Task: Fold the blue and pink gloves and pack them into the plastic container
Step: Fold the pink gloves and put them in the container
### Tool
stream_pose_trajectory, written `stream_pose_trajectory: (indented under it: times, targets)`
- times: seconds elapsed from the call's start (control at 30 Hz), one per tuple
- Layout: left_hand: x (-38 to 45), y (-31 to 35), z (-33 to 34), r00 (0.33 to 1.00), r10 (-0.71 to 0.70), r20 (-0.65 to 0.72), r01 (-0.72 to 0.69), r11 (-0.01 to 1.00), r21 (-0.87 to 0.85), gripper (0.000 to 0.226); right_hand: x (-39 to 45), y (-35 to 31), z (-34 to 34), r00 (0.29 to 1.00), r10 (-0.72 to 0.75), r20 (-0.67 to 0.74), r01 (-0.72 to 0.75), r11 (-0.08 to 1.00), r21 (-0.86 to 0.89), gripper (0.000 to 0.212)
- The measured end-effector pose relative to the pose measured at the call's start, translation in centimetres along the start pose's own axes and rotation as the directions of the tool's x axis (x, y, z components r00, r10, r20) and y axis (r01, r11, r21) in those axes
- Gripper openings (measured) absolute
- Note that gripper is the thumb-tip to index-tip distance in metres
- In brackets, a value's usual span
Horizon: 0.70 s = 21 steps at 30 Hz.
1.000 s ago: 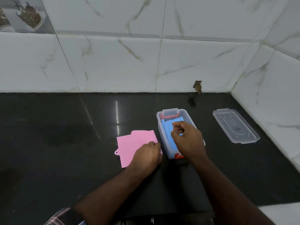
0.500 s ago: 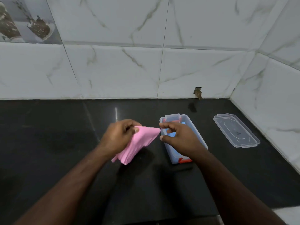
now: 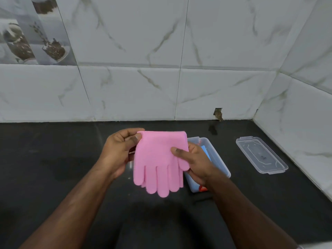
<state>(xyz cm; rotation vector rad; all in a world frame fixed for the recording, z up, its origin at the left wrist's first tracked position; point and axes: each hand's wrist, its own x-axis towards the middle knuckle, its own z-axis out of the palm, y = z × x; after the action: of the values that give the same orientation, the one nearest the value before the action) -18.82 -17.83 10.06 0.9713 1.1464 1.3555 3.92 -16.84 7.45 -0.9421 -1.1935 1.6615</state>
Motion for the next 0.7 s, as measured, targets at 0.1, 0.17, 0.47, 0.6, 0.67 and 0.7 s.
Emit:
stream_pose_trajectory:
  times: [0.1, 0.17, 0.47, 0.6, 0.67, 0.7]
  targets:
    - [0.2, -0.8, 0.1, 0.976, -0.202, 0.083, 0.217, 0.937, -0.273, 0.041, 0.0, -1.0, -0.2, 0.998, 0.016, -0.059, -0.017, 1.0, -0.013, 0.037]
    - [-0.2, -1.7, 0.2, 0.912, -0.304, 0.275, 0.374, 0.891, -0.255, 0.063, -0.2, -1.4, -0.5, 0.996, 0.043, -0.082, -0.042, 0.999, 0.016, 0.036]
    - [-1.3, -4.1, 4.5, 0.891, -0.347, 0.294, 0.377, 0.925, -0.053, 0.036, -0.8, -3.3, -4.9, 0.965, 0.158, -0.211, -0.169, 0.985, -0.034, 0.029]
    - [-1.5, -4.9, 7.4, 0.902, -0.36, 0.24, 0.394, 0.912, -0.112, 0.032, -1.4, -3.5, -8.0, 0.951, 0.166, -0.263, -0.215, 0.961, -0.172, 0.047]
    - [-1.4, -5.4, 9.0, 0.9, -0.373, 0.227, 0.406, 0.906, -0.118, 0.031, -1.9, -3.6, -9.5, 0.953, 0.173, -0.248, -0.226, 0.952, -0.205, 0.056]
    - [-1.2, -5.6, 9.8, 0.897, -0.379, 0.226, 0.41, 0.906, -0.104, 0.031, -2.1, -3.6, -10.2, 0.957, 0.155, -0.247, -0.207, 0.958, -0.199, 0.058]
